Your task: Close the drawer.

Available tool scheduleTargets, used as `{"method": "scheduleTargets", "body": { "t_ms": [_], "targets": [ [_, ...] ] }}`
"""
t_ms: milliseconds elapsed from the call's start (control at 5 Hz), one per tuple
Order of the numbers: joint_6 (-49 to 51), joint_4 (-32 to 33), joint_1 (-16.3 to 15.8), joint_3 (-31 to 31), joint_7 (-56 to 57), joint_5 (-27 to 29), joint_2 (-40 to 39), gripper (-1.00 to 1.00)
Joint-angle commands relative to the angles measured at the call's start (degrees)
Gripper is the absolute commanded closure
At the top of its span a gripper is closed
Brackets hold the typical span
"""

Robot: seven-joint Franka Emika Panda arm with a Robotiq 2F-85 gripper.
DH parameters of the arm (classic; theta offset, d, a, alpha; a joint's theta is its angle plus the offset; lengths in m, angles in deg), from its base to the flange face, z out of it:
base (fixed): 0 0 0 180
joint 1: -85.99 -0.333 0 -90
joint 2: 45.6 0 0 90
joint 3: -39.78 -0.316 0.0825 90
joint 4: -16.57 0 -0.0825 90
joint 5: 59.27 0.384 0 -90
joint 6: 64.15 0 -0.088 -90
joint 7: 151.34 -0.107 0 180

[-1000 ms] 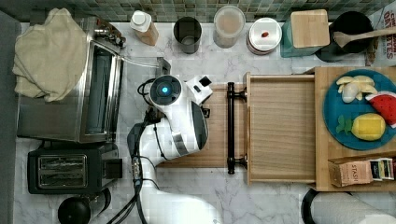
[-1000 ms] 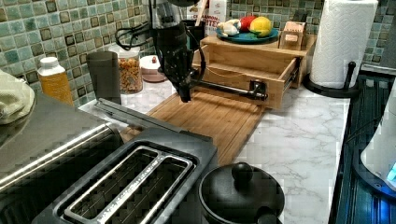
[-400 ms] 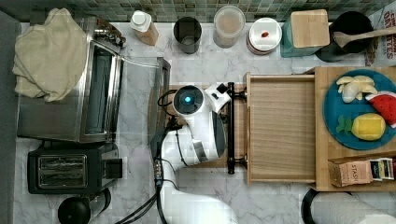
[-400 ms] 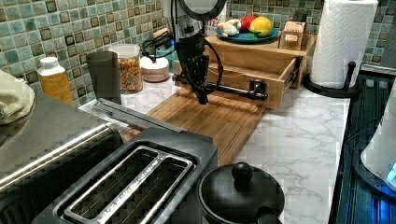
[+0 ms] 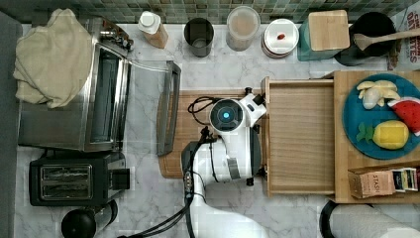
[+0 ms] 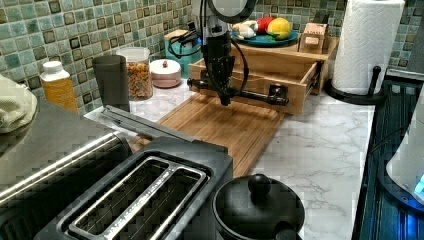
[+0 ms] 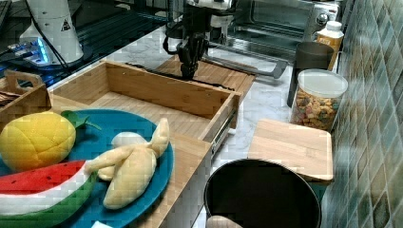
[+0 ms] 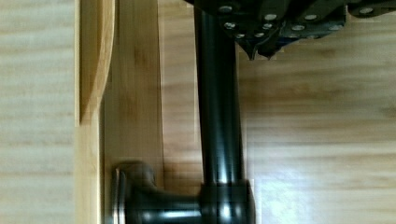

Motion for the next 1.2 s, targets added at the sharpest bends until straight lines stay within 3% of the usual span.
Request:
{"method": "scheduleTargets", "body": {
  "t_ms": [200, 800, 1200],
  "targets": [
    [-1.28, -0.01, 7.03, 9.42, 4.97, -11.37, 5.23, 1.00],
    [-7.39, -6.67, 15.81, 19.23, 18.98, -16.94, -0.14, 1.00],
    [-8.32, -13.85, 20.37, 21.45, 33.27, -6.78, -6.46, 1.00]
  ]
}}
